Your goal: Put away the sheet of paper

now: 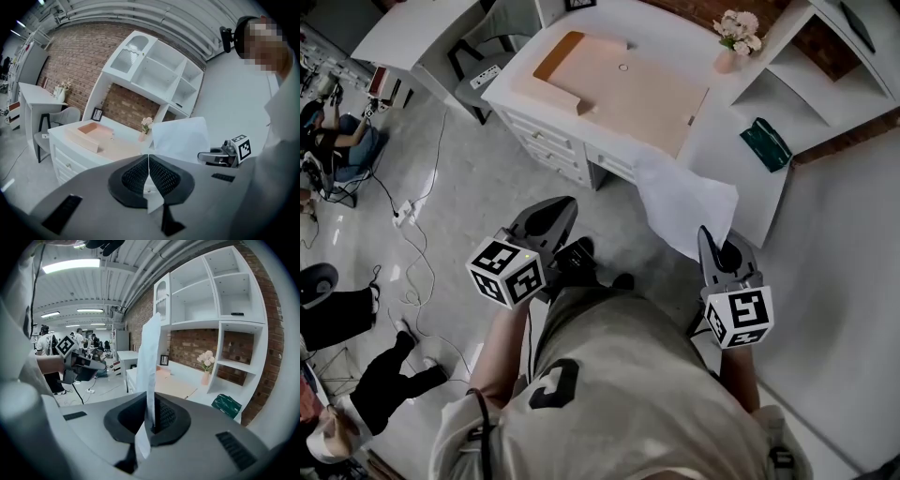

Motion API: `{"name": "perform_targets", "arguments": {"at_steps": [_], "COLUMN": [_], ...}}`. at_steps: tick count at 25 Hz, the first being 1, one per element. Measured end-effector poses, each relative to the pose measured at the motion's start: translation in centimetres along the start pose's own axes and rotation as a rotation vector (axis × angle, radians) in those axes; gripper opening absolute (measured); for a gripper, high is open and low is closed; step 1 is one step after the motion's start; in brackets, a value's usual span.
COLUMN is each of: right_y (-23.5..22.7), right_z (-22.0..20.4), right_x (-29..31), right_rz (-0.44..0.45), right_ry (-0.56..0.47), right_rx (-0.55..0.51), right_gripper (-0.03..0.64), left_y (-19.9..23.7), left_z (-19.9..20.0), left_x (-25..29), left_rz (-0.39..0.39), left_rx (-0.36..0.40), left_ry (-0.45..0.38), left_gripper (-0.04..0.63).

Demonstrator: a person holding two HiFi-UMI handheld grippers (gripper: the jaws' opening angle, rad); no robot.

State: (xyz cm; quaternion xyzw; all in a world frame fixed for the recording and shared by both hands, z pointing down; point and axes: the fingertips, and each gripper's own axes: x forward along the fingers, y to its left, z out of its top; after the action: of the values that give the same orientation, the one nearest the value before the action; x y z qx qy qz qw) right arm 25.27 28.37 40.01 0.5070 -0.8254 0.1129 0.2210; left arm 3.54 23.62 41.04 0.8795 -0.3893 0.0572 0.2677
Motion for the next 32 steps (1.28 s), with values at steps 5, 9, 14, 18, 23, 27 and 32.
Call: {"name": "perform_targets", "arguments": {"at_steps": [5, 9, 14, 18, 23, 27, 32], "right_y": [0.7, 0.8, 0.9, 0.7, 0.5, 0.9, 1.3], "right_z": [1.0, 1.7, 2.6, 3.5, 4.1, 4.8, 5.9], "right_x": [2.1, 3.6, 5.4, 6.6, 8.0, 9.4, 11.6], "right_rz": [-0.014, -0.026, -0.03, -0.043, -0.065, -0.069, -0.062], "right_ry": [0.02, 0.032, 0.042, 0.043, 0.056, 0.066, 0.069], "right_rx": [-0.003, 0.004, 0.001, -0.006, 0.0, 0.0, -0.014], "right_gripper": [0.028, 0.028, 0.028, 0.028, 0.028, 0.028, 0.028], "left_y": [2.2, 3.6, 5.4, 6.5, 7.9, 9.3, 11.3], "left_z": [0.2, 0.9, 1.8, 2.3, 3.2, 3.8, 4.5], "left_x": [0.9, 1.5, 2.1, 2.7, 3.5, 3.7, 4.1], "left_rz": [-0.025, -0.037, -0.041, -0.057, -0.077, -0.083, -0.084], "left_rx": [-0.016, -0.007, -0.004, -0.009, -0.008, -0.007, -0.011], "left_ry": [0.028, 0.043, 0.049, 0.053, 0.058, 0.065, 0.06], "left_gripper": [0.02, 0.02, 0.02, 0.02, 0.02, 0.02, 0.02]}}
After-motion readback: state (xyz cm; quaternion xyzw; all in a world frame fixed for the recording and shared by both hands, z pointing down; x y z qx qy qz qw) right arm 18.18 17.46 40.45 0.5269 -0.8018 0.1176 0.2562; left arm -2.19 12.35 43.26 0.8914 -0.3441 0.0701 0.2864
